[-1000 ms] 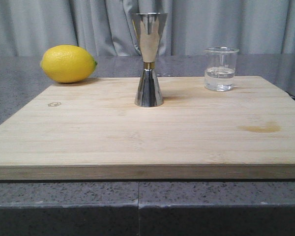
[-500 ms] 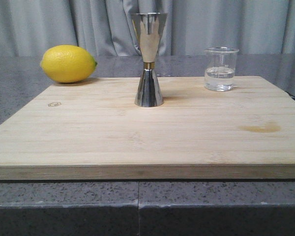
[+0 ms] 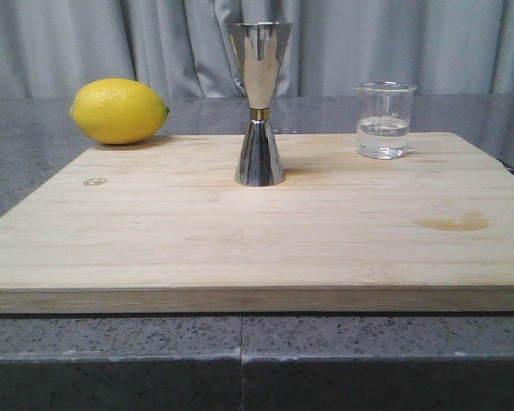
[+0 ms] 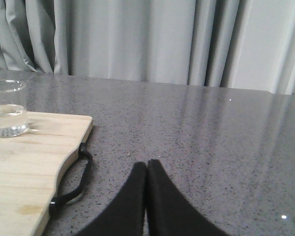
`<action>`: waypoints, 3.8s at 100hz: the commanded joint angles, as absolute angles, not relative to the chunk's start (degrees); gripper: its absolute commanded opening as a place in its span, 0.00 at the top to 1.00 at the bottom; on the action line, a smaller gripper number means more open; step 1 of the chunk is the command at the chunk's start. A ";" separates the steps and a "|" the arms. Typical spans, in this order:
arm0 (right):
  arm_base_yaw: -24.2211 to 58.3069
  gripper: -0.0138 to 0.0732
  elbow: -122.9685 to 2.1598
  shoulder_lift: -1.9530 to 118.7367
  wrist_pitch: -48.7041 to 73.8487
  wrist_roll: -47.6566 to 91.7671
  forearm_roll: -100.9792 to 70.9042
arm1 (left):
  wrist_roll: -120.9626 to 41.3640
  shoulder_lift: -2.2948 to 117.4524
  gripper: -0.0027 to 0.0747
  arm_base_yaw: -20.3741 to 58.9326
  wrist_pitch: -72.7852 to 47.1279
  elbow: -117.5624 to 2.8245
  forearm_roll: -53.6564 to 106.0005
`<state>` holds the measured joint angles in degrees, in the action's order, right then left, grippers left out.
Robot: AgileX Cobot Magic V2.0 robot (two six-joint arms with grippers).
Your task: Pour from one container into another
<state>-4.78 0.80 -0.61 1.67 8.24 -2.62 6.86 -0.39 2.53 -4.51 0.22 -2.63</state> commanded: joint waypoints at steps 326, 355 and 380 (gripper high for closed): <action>-5.19 0.92 -1.57 -1.68 -1.04 8.25 -3.61 | 6.78 -1.54 0.99 2.46 2.70 1.08 1.48; -5.19 0.92 -10.99 0.56 10.50 8.25 -3.61 | 6.78 -0.24 0.99 2.46 -2.60 -6.42 1.48; -5.19 0.92 -19.76 7.40 10.96 8.25 -6.45 | 6.78 7.53 0.99 2.46 -8.45 -17.17 6.35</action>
<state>-4.78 -15.06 3.98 14.98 8.24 -4.80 6.86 3.72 2.53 -9.90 -11.72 3.15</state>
